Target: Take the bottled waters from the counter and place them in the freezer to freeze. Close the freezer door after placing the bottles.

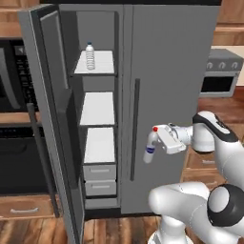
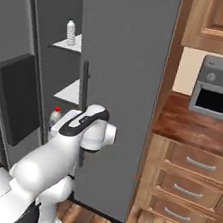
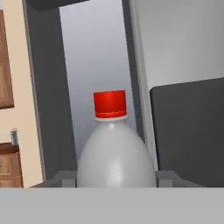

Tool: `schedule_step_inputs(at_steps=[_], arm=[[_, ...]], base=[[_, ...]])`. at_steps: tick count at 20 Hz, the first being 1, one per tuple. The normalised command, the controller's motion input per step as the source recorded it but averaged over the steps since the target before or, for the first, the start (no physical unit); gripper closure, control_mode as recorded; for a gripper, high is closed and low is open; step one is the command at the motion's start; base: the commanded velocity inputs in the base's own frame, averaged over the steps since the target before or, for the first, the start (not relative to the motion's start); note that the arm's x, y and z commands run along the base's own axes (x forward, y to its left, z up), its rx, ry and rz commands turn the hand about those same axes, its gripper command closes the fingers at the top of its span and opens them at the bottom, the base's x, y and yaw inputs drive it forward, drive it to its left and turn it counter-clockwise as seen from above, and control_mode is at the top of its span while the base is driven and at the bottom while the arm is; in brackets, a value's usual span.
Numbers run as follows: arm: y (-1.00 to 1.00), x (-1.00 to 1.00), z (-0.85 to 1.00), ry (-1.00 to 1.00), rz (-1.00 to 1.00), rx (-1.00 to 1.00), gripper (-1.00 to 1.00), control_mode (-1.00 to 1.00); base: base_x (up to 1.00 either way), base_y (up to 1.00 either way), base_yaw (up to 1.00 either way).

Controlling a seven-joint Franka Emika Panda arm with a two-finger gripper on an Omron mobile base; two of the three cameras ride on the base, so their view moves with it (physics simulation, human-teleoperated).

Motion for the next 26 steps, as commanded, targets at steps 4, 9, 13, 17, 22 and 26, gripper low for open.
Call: schedule_step_inputs(at_steps=[4,9,13,17,22,26], arm=[[0.00,0.00,0.00,0.00,0.00,0.00,1.00,1.00],[0.00,0.00,0.00,0.00,0.00,0.00,1.00,1.00],[0.00,0.00,0.00,0.00,0.00,0.00,1.00,1.00],[0.00,0.00,0.00,0.00,0.00,0.00,1.00,1.00],[0.00,0.00,0.00,0.00,0.00,0.00,1.00,1.00],[0.00,0.00,0.00,0.00,0.00,0.00,1.00,1.00]], base=[[0.09,0.85,-0.42],[0.55,0.61,-0.16],[0.69,0.08,-0.03],[0.40,0.11,-0.03],[-0.01,0.66,0.00],[0.39,0.00,-0.01]])
